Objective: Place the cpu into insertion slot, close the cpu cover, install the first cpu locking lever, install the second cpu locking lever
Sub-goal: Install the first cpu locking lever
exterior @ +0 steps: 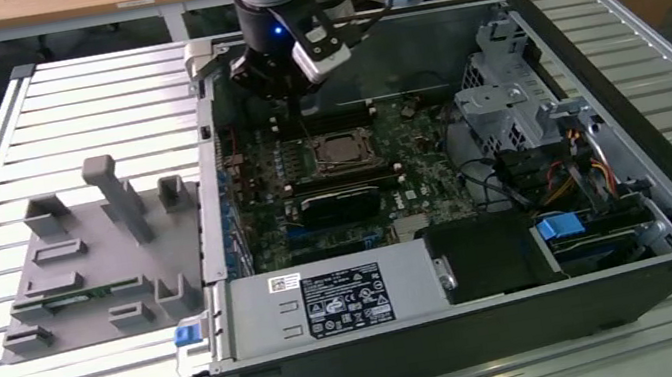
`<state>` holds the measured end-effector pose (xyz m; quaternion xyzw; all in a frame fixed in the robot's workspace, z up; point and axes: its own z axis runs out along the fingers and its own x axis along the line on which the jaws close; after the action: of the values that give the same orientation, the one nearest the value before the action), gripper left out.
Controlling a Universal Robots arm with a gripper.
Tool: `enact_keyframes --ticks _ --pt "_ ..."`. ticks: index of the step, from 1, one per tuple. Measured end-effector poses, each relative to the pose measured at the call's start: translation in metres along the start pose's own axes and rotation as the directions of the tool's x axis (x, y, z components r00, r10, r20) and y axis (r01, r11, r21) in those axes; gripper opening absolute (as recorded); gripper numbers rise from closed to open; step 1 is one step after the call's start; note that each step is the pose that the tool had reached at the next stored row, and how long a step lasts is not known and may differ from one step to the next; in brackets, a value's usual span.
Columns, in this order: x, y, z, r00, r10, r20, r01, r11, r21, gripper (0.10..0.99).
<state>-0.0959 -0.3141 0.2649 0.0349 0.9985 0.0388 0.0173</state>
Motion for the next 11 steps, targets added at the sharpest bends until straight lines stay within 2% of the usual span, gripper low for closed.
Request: enact_keyframes --ticks 8,11 --pt "0.0096 -0.0007 0.0015 1.0000 0.000 0.0001 0.000 1.0000 0.000 0.106" --pt "0.0111 0.0011 0.0037 1.0000 0.000 0.0001 0.000 1.0000 0.000 0.106"
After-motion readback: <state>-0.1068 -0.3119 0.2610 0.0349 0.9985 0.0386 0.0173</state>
